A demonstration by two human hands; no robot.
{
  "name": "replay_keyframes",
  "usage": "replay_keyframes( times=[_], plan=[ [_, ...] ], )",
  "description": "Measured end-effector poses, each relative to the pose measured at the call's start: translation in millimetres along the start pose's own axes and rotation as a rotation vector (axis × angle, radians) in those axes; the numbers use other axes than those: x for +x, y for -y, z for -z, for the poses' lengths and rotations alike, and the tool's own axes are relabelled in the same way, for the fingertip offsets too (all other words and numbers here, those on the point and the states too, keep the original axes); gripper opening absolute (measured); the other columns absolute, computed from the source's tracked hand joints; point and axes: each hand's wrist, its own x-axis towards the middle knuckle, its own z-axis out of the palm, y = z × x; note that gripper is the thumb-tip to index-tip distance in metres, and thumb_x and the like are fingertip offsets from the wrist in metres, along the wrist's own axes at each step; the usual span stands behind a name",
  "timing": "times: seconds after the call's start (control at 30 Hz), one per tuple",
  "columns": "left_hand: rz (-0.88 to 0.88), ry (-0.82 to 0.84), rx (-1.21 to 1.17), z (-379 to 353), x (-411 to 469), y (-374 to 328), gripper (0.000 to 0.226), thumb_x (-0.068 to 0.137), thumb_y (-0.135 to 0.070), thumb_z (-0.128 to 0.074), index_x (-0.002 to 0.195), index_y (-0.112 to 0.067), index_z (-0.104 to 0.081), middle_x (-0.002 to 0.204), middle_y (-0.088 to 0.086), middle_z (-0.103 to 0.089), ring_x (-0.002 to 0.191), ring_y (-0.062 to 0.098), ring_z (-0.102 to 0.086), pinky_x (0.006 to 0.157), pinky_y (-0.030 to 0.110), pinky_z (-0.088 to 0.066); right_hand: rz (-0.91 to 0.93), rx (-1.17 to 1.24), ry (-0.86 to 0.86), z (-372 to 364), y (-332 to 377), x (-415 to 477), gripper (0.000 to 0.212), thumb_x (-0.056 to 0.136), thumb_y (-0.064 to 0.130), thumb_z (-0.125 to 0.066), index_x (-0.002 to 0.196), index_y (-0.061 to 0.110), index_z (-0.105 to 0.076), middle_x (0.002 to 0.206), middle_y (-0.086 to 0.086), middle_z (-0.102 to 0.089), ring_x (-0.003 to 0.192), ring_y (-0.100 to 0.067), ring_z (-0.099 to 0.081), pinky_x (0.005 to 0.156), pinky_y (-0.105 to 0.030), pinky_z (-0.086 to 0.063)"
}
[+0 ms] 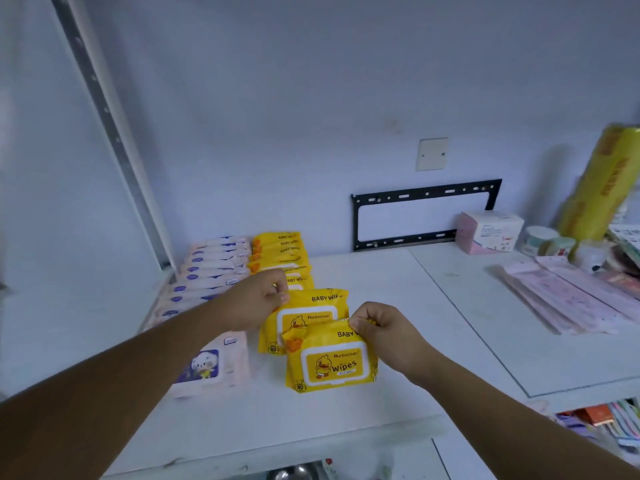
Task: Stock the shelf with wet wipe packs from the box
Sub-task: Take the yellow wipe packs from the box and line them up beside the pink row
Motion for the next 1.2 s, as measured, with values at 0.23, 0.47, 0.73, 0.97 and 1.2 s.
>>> replay_keyframes(
  times=[0.23, 0.47, 0.73, 0.97, 1.2],
  plan=[
    [0.068, 0.033, 0.01, 11, 29, 62, 0.015, 0.1, -0.033, -0.056, 0.085, -0.035, -0.053, 0.097, 0.004, -0.07, 0.094, 0.027, -0.068, 0.082, 0.051, -0.056, -0.028, 0.02, 0.047, -44, -4, 34, 0.023, 0.1, 0.017, -0.056, 0.078, 0.018, -0.063, 0.075, 0.007, -0.067, 0.07, -0.008, -0.063, 0.067, -0.025, -0.05],
    [0.088, 0.047, 0.066, 10, 47, 85, 0.014, 0.102, -0.032, -0.052, 0.088, -0.032, -0.05, 0.096, 0.012, -0.066, 0.083, 0.025, -0.064, 0.071, 0.044, -0.054, -0.059, 0.085, 0.051, -67, -12, 74, 0.028, 0.1, 0.018, -0.06, 0.073, 0.019, -0.061, 0.066, 0.013, -0.067, 0.062, -0.001, -0.061, 0.064, -0.022, -0.048],
    [0.018, 0.058, 0.173, 9, 76, 99, 0.01, 0.103, -0.024, -0.05, 0.093, -0.02, -0.05, 0.073, -0.003, -0.052, 0.065, 0.01, -0.047, 0.056, 0.026, -0.037, -0.105, 0.104, -0.006, -83, -23, 112, 0.024, 0.101, 0.02, -0.059, 0.078, 0.018, -0.064, 0.076, 0.009, -0.074, 0.071, -0.007, -0.069, 0.07, -0.027, -0.053],
    [-0.01, 0.022, 0.391, 17, 89, 109, 0.012, 0.098, -0.036, -0.057, 0.091, -0.026, -0.059, 0.073, -0.007, -0.058, 0.071, 0.013, -0.058, 0.068, 0.036, -0.051, -0.144, 0.109, -0.055, -88, -31, 134, 0.023, 0.101, 0.02, -0.057, 0.081, 0.018, -0.067, 0.082, 0.004, -0.076, 0.078, -0.015, -0.073, 0.074, -0.034, -0.058],
    [-0.074, -0.028, 0.516, 21, 92, 122, 0.012, 0.092, -0.042, -0.063, 0.084, -0.033, -0.062, 0.083, -0.014, -0.051, 0.075, 0.004, -0.051, 0.068, 0.028, -0.045, -0.129, 0.116, -0.08, -102, -35, 141, 0.018, 0.1, 0.024, -0.059, 0.086, 0.019, -0.069, 0.089, 0.006, -0.077, 0.082, -0.012, -0.074, 0.076, -0.032, -0.06]
  ],
)
